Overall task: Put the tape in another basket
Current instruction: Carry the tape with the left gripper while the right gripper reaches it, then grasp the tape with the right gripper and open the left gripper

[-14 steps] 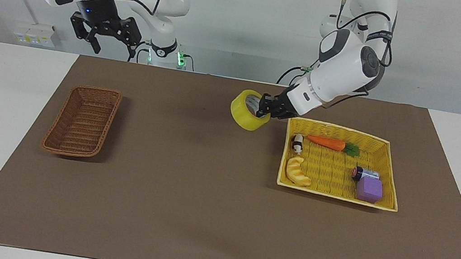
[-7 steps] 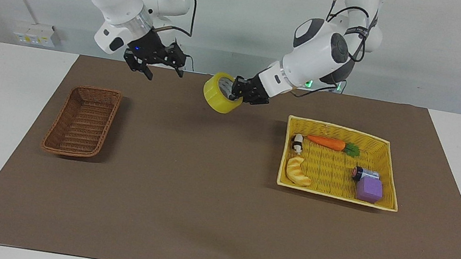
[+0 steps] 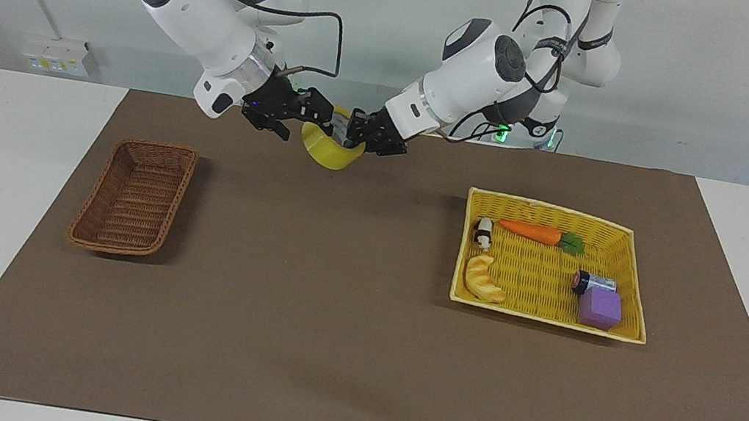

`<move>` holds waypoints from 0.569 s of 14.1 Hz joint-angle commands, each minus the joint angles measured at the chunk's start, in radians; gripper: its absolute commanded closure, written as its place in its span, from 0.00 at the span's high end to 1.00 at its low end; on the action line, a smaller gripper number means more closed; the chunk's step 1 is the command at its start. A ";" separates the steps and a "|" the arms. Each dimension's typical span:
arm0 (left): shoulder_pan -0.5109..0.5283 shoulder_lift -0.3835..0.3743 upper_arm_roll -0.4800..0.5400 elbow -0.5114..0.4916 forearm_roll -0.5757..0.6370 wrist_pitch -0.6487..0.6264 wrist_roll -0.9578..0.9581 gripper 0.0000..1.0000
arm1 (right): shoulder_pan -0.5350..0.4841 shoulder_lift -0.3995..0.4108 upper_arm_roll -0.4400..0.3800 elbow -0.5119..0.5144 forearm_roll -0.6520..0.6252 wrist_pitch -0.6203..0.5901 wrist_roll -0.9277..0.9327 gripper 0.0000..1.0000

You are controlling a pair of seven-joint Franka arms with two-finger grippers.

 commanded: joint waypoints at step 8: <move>-0.034 -0.004 0.011 0.004 -0.044 0.105 -0.012 0.00 | -0.028 -0.043 -0.003 -0.062 0.069 -0.035 -0.068 0.70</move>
